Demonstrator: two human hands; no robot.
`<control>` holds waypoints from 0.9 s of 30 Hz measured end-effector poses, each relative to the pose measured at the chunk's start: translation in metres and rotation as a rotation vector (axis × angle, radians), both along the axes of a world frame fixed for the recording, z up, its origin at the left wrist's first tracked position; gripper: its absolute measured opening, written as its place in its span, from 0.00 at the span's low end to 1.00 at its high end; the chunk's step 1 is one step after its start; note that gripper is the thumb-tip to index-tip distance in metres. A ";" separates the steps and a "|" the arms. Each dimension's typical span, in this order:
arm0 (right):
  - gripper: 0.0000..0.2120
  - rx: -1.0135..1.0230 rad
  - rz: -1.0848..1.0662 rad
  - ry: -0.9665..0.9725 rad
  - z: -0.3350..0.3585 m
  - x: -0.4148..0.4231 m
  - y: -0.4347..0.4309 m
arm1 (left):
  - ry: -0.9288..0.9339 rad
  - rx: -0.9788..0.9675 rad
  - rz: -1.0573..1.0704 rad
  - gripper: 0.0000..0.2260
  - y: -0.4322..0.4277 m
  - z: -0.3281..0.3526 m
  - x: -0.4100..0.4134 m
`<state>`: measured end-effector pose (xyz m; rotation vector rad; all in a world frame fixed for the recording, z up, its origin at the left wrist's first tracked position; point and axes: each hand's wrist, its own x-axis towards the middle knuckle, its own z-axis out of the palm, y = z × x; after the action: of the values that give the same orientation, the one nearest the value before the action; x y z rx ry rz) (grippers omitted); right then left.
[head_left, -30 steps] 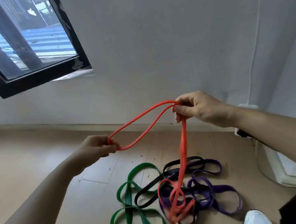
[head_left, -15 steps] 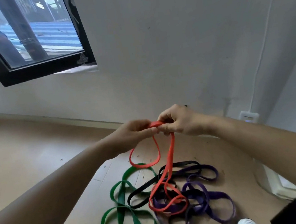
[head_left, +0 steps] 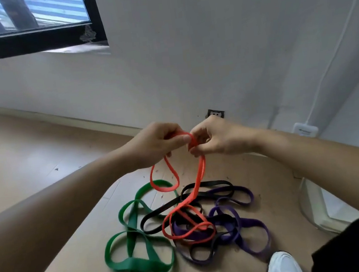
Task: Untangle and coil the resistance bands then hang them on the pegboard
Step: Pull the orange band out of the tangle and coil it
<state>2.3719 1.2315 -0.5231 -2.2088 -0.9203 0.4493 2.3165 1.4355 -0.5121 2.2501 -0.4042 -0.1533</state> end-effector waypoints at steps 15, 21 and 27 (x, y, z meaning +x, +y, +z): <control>0.04 -0.046 -0.126 0.062 -0.017 0.030 -0.028 | -0.015 -0.322 0.332 0.10 0.080 -0.002 0.002; 0.08 0.182 -0.171 0.089 0.019 0.015 -0.030 | 0.097 -0.232 0.200 0.25 0.085 -0.008 -0.004; 0.08 0.124 -0.108 -0.060 0.036 0.001 -0.013 | 0.099 -0.331 0.122 0.20 0.046 0.004 -0.003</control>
<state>2.3727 1.2186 -0.4872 -2.1558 -0.8327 0.2690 2.3140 1.4817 -0.5085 1.9259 -0.2199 -0.1235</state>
